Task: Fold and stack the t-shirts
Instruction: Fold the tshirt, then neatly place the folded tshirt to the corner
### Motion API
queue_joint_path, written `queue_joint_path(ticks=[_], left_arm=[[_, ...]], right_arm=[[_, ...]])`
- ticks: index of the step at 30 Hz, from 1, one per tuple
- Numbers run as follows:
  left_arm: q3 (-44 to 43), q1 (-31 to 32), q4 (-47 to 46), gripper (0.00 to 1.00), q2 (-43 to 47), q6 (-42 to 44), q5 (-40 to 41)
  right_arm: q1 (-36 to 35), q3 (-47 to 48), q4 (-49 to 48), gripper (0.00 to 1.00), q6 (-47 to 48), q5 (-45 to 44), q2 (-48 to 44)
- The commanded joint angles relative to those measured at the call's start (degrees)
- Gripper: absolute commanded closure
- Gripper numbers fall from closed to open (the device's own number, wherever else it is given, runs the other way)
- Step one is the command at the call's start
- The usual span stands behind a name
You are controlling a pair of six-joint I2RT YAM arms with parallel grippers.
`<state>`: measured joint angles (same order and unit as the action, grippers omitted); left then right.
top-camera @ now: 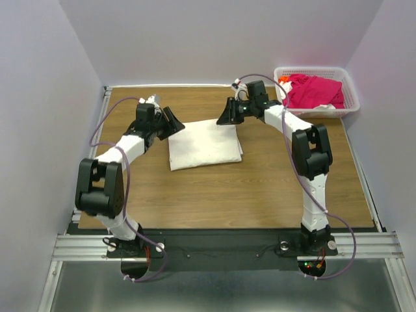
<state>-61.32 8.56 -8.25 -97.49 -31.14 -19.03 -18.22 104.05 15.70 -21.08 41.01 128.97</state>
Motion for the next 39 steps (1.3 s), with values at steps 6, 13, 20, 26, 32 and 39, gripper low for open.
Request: queue_joint_path(ticks=[6,13,20,26,32,39], left_arm=[[14.8,7.9,0.7,0.6,8.8,-5.0,1.6],[20.0,6.5,-0.5,0.76,3.6,-7.7,5.2],[23.3,4.3,-0.4,0.78,4.3,-7.6,5.2],[23.4,4.0,0.3,0.78,4.9,-7.3,4.7],[24.1,4.0,0.5,0.78,6.2,-7.4,4.6],[24.6,4.0,1.8,0.78,9.8,-6.6,4.8]], right_arm=[[-12.0,-7.6,-5.7,0.82,-1.8,11.0,-5.0],[-12.6,-11.0,-7.0,0.93,-1.9,10.1,3.6],[-8.7,-20.1,-7.2,0.96,-1.2,8.6,-0.5],[-3.3,-27.3,-7.1,0.96,1.1,8.2,-8.3],[2.4,-35.5,-7.0,0.96,3.1,7.2,-8.6],[3.4,-39.2,-7.1,0.98,3.9,2.1,-11.5]])
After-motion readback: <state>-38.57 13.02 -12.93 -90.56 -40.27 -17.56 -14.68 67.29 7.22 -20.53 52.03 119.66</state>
